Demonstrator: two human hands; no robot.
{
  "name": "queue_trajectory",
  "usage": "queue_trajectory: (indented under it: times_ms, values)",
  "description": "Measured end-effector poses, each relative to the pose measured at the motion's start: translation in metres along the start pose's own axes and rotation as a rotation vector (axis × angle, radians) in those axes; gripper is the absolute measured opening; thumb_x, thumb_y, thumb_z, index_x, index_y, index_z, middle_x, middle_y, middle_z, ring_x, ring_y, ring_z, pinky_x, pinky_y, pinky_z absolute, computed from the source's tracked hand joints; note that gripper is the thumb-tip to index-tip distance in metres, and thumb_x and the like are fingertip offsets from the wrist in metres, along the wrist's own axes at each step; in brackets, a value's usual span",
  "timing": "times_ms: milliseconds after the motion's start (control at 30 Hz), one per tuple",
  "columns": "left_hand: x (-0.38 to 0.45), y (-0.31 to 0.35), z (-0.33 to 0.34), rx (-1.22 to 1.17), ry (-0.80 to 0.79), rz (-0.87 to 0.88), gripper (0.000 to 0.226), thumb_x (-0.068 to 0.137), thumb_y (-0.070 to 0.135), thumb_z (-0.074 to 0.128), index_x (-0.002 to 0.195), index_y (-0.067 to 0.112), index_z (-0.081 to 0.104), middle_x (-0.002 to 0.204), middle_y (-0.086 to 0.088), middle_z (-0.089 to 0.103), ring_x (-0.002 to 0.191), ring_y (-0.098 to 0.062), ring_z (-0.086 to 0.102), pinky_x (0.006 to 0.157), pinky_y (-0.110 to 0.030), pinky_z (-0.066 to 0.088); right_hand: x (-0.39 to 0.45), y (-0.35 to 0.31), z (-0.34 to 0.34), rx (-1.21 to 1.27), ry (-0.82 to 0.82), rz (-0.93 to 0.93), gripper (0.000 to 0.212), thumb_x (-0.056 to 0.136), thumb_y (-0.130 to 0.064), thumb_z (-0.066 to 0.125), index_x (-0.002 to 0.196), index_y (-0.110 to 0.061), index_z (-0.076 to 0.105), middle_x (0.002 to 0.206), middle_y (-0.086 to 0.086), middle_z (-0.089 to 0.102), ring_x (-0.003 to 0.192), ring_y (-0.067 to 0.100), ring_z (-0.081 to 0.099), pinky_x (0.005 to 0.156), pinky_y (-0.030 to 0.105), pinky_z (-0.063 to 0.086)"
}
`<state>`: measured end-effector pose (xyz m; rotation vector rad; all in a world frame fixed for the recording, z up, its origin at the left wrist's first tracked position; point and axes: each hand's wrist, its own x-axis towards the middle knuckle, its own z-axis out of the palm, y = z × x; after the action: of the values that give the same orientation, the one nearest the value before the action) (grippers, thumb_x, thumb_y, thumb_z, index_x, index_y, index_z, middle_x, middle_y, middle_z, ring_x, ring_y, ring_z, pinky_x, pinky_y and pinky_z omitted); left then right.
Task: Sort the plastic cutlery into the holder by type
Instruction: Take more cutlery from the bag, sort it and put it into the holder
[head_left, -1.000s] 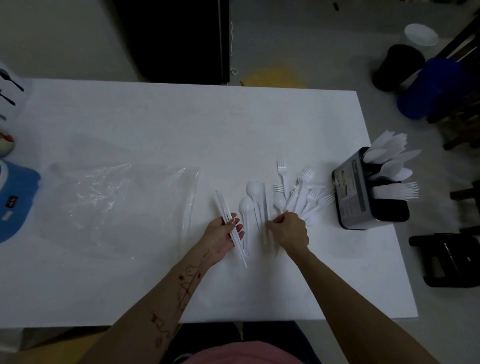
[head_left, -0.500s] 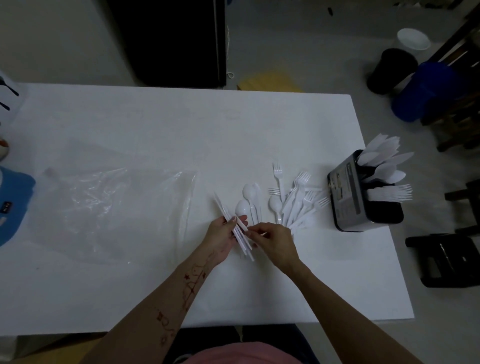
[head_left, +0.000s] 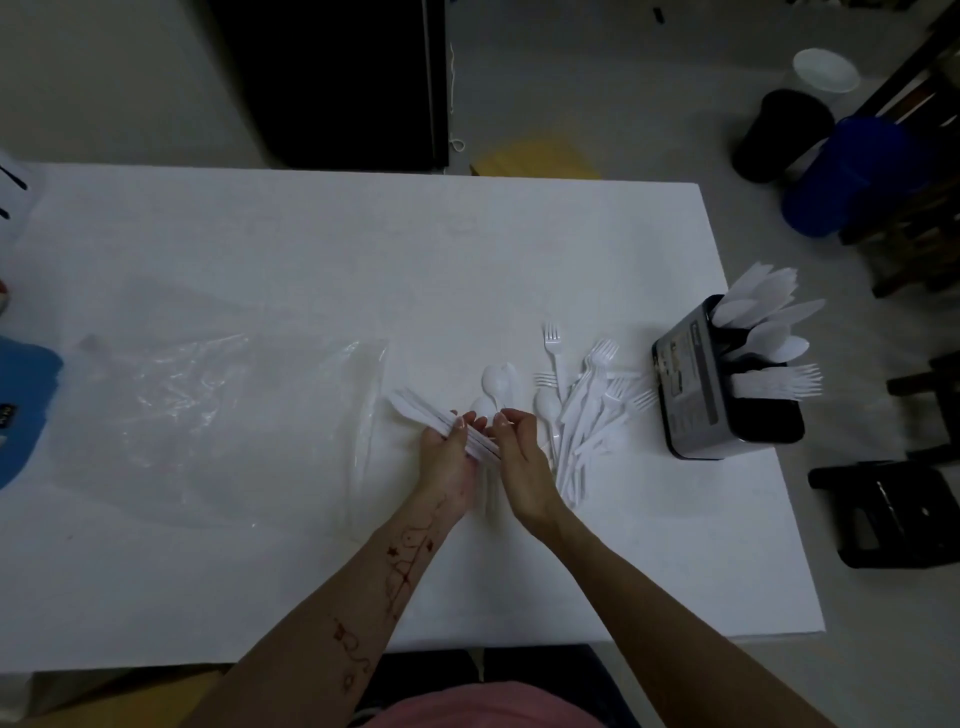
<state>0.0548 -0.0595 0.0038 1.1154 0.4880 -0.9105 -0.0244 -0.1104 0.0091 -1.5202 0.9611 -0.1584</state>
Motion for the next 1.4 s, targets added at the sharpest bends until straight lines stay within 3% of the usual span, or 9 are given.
queue_trajectory:
  times_ms: [67,167,300,533,633,867,1000,1167,1400]
  values:
    - [0.001,0.001,-0.001,-0.006,0.034,0.000,0.022,0.100,0.003,0.039,0.121,0.001,0.045,0.104,-0.010,0.058,0.094,-0.022,0.060,0.086,-0.036,0.050,0.007,0.004,0.000,-0.130,0.099,-0.013,0.021,0.107,-0.026,0.032,0.116,-0.013,0.046,0.100,-0.008,0.054,0.092,0.005,0.055,0.081,0.018,0.044]
    - [0.006,0.006,-0.008,0.002,0.056,-0.002,0.020,0.100,0.000,0.039,0.118,0.003,0.045,0.098,-0.008,0.055,0.083,-0.020,0.058,0.086,-0.036,0.051,0.023,0.021,-0.012,-0.482,0.279,0.003,0.016,0.102,-0.013,0.044,0.111,-0.007,0.056,0.104,0.006,0.059,0.094,0.021,0.061,0.084,0.030,0.051]
    - [0.007,0.010,-0.016,0.149,0.019,0.001,0.026,0.100,0.001,0.038,0.125,0.002,0.044,0.098,-0.005,0.056,0.093,-0.023,0.058,0.088,-0.036,0.046,0.032,0.032,-0.022,-0.671,0.216,0.131,0.020,0.095,-0.023,0.060,0.105,-0.006,0.062,0.106,0.011,0.060,0.093,0.028,0.064,0.087,0.038,0.054]
    - [0.004,0.007,-0.021,0.260,-0.006,-0.008,0.028,0.099,0.001,0.041,0.127,-0.004,0.045,0.107,-0.011,0.062,0.090,-0.020,0.062,0.091,-0.034,0.046,0.039,0.035,-0.018,-0.665,0.216,0.213,0.019,0.087,-0.024,0.067,0.088,-0.005,0.068,0.092,0.014,0.067,0.078,0.026,0.067,0.078,0.036,0.058]
    - [0.005,0.008,-0.024,0.294,0.000,-0.001,0.029,0.099,0.001,0.041,0.127,-0.005,0.044,0.116,-0.016,0.060,0.100,-0.025,0.059,0.091,-0.035,0.047,0.037,0.033,-0.021,-0.661,0.218,0.223,0.022,0.082,-0.027,0.068,0.085,-0.005,0.068,0.086,0.013,0.067,0.073,0.026,0.067,0.074,0.033,0.057]
    - [0.007,0.007,-0.025,0.314,-0.008,-0.020,0.028,0.099,0.002,0.041,0.126,-0.005,0.045,0.098,-0.007,0.062,0.095,-0.023,0.059,0.090,-0.035,0.046,0.024,0.025,-0.033,-0.616,0.223,0.200,0.019,0.087,-0.023,0.066,0.089,-0.005,0.061,0.072,0.002,0.060,0.064,0.017,0.059,0.057,0.024,0.044]
    - [0.005,0.006,-0.024,0.331,-0.031,-0.031,0.026,0.100,0.002,0.040,0.125,-0.003,0.045,0.099,-0.007,0.063,0.091,-0.020,0.061,0.083,-0.033,0.050,0.018,0.022,-0.038,-0.616,0.221,0.107,0.015,0.088,-0.019,0.065,0.095,-0.008,0.059,0.079,0.002,0.061,0.076,0.023,0.065,0.069,0.032,0.054]
    - [0.005,0.007,-0.021,0.348,-0.044,-0.028,0.018,0.100,0.002,0.038,0.117,0.002,0.045,0.114,-0.014,0.062,0.106,-0.028,0.059,0.090,-0.036,0.046,0.011,0.024,-0.036,-0.639,0.249,-0.001,0.025,0.091,-0.023,0.064,0.114,-0.013,0.061,0.102,0.000,0.070,0.089,0.020,0.068,0.078,0.030,0.053]
    - [0.002,0.007,-0.021,0.319,-0.073,-0.041,0.025,0.100,0.001,0.037,0.125,-0.001,0.042,0.117,-0.015,0.059,0.109,-0.029,0.057,0.095,-0.038,0.045,0.012,0.024,-0.030,-0.577,0.152,-0.157,0.016,0.091,-0.022,0.068,0.106,-0.016,0.066,0.101,-0.002,0.070,0.079,0.009,0.066,0.076,0.024,0.056]
